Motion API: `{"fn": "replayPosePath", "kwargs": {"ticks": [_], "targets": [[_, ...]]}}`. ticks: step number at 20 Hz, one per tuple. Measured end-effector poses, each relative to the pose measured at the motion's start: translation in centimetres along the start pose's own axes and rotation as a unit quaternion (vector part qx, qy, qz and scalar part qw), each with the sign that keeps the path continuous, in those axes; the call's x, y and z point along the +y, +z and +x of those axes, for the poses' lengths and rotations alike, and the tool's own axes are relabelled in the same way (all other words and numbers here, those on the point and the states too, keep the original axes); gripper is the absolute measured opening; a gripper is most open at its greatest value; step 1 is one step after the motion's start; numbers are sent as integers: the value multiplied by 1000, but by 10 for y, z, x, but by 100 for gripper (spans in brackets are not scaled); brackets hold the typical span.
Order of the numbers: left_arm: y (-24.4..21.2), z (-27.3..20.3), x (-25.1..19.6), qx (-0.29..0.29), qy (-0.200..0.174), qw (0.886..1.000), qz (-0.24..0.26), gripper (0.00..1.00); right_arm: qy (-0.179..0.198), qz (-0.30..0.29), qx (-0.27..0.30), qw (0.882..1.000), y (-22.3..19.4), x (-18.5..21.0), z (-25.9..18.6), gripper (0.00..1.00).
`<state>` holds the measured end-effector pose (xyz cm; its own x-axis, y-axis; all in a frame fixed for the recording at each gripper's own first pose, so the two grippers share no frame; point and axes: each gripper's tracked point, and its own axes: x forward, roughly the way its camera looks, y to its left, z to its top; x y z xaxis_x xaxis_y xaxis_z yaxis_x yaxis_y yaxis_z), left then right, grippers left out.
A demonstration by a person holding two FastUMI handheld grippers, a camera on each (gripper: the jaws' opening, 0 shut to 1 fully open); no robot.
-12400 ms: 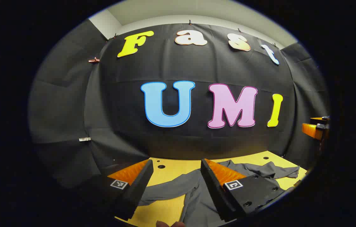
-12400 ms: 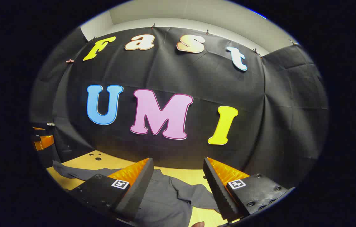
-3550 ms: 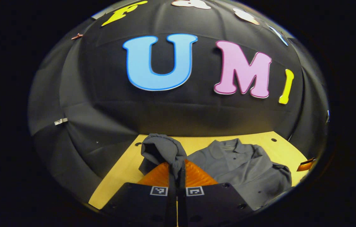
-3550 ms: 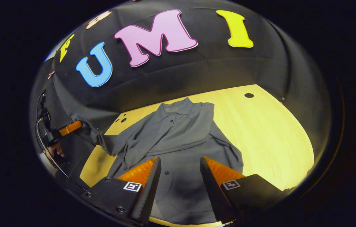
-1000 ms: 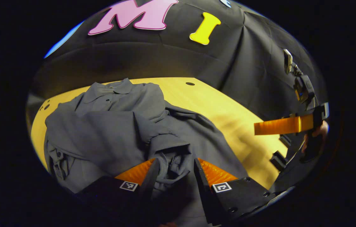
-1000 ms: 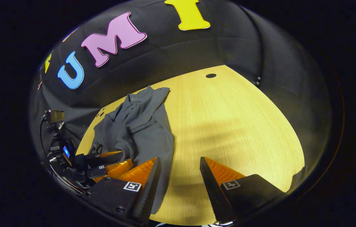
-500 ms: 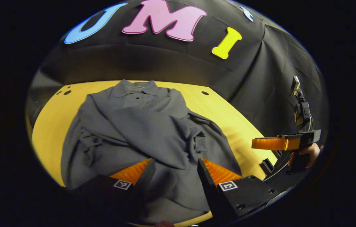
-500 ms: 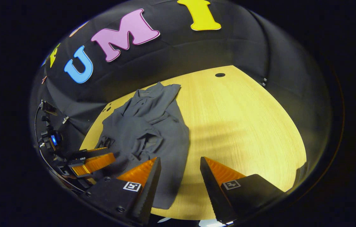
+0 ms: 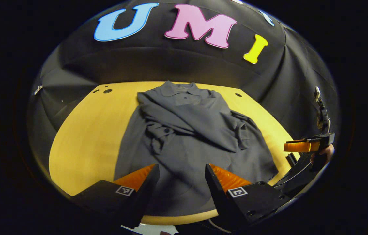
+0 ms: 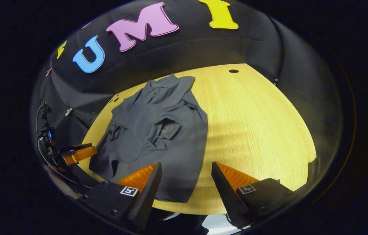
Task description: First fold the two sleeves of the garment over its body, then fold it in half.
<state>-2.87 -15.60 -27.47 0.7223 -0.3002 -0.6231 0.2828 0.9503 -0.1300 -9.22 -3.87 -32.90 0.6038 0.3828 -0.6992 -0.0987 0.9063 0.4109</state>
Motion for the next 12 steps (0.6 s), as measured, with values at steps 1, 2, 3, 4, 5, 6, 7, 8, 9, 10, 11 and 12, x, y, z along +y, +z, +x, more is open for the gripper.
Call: {"fn": "replayPosePath", "kwargs": {"ticks": [1, 2, 3, 4, 5, 6, 7, 8, 9, 10, 11, 12], "targets": [[-9, -4, 13, 10, 8, 1000, -3, 90, -2, 0, 5, 1000, -6, 2, -1, 94], [-18, -7, 27, 21, 17, 1000, -7, 92, -7, -1, 11, 1000, -12, 3, -2, 95], [-26, -11, 39, 30, 25, 999, -12, 92, -13, -4, 15, 1000, -17, 4, -3, 95], [-32, -14, 50, 37, 34, 999, -15, 93, -18, -6, 21, 1000, -23, 4, -3, 95], [-39, -18, 60, 43, 40, 998, -17, 94, -22, -7, 26, 999, -28, 4, -3, 95], [-44, -20, 69, 47, 46, 998, -16, 94, -26, -8, 30, 999, -33, 4, -2, 95], [-51, -21, 76, 55, 50, 997, -13, 94, -31, -7, 34, 999, -38, 4, -2, 95], [-57, -20, 83, 62, 54, 997, -10, 95, -35, -5, 39, 999, -41, 3, 0, 95], [-63, -21, 90, 69, 60, 996, -7, 96, -38, -2, 42, 998, -45, 3, 2, 95], [-69, -19, 98, 76, 66, 995, -5, 96, -42, -1, 46, 998, -48, 2, 3, 95], [-74, -18, 104, 82, 69, 994, -7, 96, -46, -1, 49, 998, -51, 2, 4, 95], [-79, -15, 105, 89, 68, 994, -12, 96, -48, -1, 52, 998, -54, 3, 6, 96]]}}
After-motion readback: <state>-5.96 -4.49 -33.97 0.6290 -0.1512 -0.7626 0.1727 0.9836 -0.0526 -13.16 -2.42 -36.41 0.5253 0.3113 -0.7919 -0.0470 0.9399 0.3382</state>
